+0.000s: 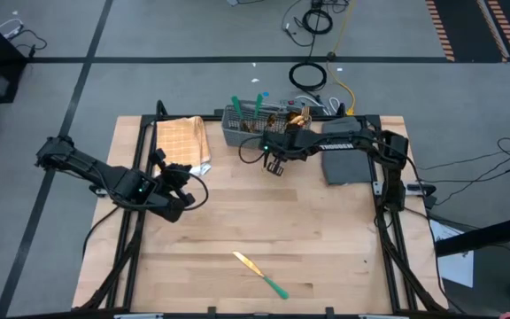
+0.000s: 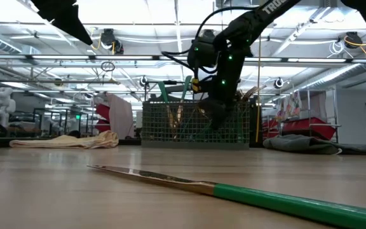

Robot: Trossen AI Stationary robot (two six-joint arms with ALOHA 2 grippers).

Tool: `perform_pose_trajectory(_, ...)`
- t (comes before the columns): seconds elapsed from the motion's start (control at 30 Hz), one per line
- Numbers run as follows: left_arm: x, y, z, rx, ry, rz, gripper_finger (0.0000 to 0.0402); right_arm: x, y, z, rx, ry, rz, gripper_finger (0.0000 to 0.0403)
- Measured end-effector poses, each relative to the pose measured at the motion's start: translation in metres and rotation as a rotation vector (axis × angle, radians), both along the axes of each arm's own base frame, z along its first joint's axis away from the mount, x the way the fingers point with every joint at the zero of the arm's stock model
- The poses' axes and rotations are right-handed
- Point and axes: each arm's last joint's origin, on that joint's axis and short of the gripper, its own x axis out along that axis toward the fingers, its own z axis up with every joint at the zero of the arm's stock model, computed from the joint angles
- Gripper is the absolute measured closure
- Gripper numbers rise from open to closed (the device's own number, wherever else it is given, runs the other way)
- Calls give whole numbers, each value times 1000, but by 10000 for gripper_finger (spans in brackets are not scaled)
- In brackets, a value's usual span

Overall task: Sort silverware
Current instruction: Adjust the dish rack, then put the knife into the middle left section of the dish rack

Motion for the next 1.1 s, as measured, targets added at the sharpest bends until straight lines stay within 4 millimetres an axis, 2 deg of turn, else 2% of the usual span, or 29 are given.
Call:
perform_pose_trajectory(0.83, 0, 0, 0, 4, -4, 3, 393, -5, -38, 4, -51, -88, -72, 403)
perform_pose_trajectory(0.97, 0, 0, 0, -5, -6, 5, 393, -4, -34, 6, 46, -124, -20, 403)
perform_pose_trajectory(1.1, 0, 0, 0, -13, -2, 2, 393, -3, -12, 16, 225, -187, 36, 403)
